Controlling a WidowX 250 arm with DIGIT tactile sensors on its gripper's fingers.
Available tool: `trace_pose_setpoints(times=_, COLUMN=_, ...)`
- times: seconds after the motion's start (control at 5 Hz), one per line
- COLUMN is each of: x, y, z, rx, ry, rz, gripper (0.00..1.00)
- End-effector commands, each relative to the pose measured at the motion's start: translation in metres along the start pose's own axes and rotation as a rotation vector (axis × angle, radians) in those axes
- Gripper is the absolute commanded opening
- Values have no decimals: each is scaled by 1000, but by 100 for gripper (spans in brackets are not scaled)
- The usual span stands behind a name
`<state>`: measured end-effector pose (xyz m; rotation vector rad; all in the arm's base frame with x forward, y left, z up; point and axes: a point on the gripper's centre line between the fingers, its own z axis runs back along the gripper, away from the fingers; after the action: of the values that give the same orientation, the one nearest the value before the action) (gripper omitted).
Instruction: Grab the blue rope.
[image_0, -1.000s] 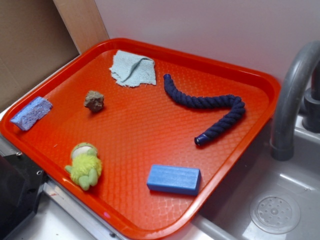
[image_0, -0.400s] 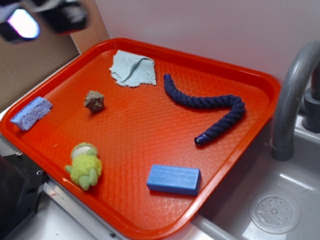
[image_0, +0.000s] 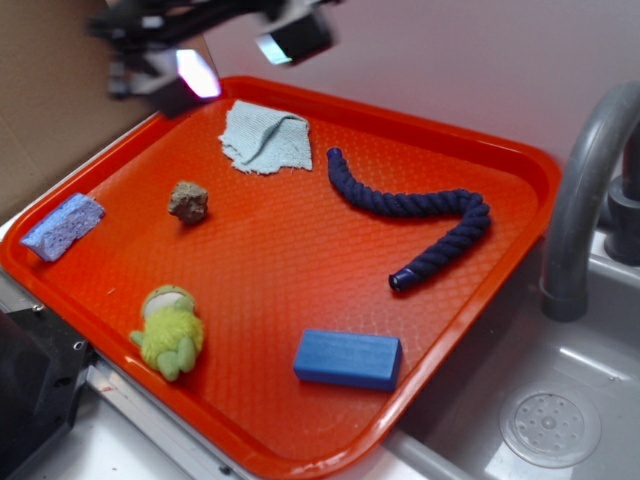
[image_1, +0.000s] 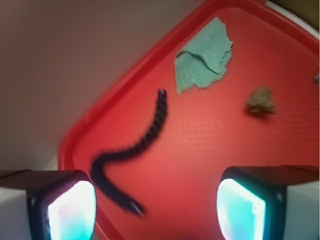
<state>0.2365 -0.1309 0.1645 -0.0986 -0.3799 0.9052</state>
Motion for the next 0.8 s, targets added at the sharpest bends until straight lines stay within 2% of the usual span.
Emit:
trace_pose_setpoints(times=0.0, x=30, y=-30, z=-45, rx=111, ry=-14, rz=262, gripper=100)
trace_pose_setpoints(times=0.2, x=46, y=-23, z=-75, rx=189, ry=31, rz=285, gripper=100)
trace_pose_setpoints(times=0.4, x=62, y=-7, z=-108, rx=218, ry=75, rz=312, gripper=100)
trace_pose_setpoints(times=0.6, x=59, y=-10, z=-127, rx=243, ry=86, rz=286, gripper=100)
